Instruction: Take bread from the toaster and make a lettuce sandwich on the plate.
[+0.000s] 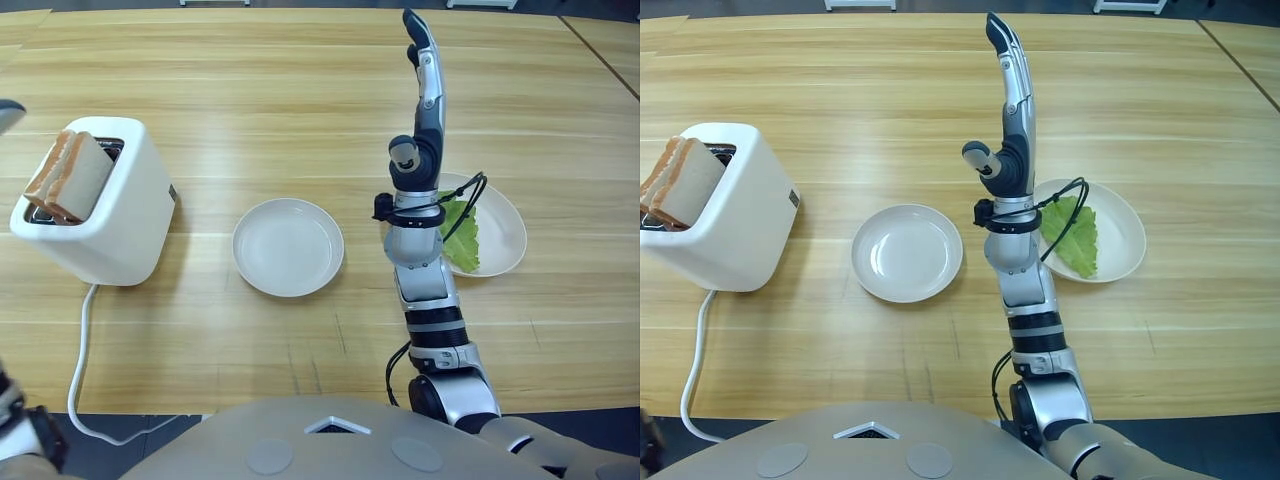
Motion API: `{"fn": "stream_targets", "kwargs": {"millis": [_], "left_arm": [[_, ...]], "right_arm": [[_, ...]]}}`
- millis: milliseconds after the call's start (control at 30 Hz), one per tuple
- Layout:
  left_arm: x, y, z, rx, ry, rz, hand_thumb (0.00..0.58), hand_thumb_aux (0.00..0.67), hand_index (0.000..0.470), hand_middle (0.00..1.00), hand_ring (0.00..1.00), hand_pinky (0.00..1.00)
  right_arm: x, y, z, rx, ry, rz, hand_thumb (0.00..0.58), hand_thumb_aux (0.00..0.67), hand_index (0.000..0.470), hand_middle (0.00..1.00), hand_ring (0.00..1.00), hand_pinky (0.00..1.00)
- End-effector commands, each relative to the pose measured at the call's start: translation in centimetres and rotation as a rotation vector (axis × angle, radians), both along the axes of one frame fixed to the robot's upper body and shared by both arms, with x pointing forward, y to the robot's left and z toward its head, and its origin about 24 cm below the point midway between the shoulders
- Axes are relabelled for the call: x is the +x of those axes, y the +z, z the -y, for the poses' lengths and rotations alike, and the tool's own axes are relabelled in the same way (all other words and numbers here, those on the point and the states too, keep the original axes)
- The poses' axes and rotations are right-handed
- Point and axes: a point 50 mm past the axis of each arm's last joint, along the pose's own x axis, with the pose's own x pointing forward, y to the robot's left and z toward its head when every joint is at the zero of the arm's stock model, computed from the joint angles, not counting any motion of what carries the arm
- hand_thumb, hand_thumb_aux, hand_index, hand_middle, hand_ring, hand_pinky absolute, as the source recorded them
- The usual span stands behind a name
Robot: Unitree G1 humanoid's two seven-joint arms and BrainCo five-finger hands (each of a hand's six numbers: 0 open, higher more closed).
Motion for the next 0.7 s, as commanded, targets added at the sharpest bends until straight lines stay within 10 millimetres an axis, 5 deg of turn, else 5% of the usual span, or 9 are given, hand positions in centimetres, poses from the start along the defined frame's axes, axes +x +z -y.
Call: {"fn": "stream_targets", "kwargs": {"millis": [33, 300, 700], "left_arm": [[0.8, -3.0, -3.9, 0.136, 0.26, -0.294, 0.0, 0.0, 0.0, 0.0, 0.0, 0.0], [1.9, -7.2, -6.5, 0.152, 0.388, -0.614, 0.0, 0.0, 0.0, 0.0, 0.0, 0.0], [2.7, -9.4, -6.4, 0.186, 0.393, -0.68, 0.0, 0.0, 0.0, 0.0, 0.0, 0.0]], "right_arm": [[-0.1, -0.2, -0.1, -0.001, 0.001, -0.01, 0.0, 0.0, 0.0, 0.0, 0.0, 0.0], [-0.2, -0.2, -0.3, -0.006, 0.01, -0.016, 0.0, 0.0, 0.0, 0.0, 0.0, 0.0], [-0.3, -0.1, -0.4, -0.003, 0.021, -0.01, 0.0, 0.0, 0.0, 0.0, 0.0, 0.0]]}}
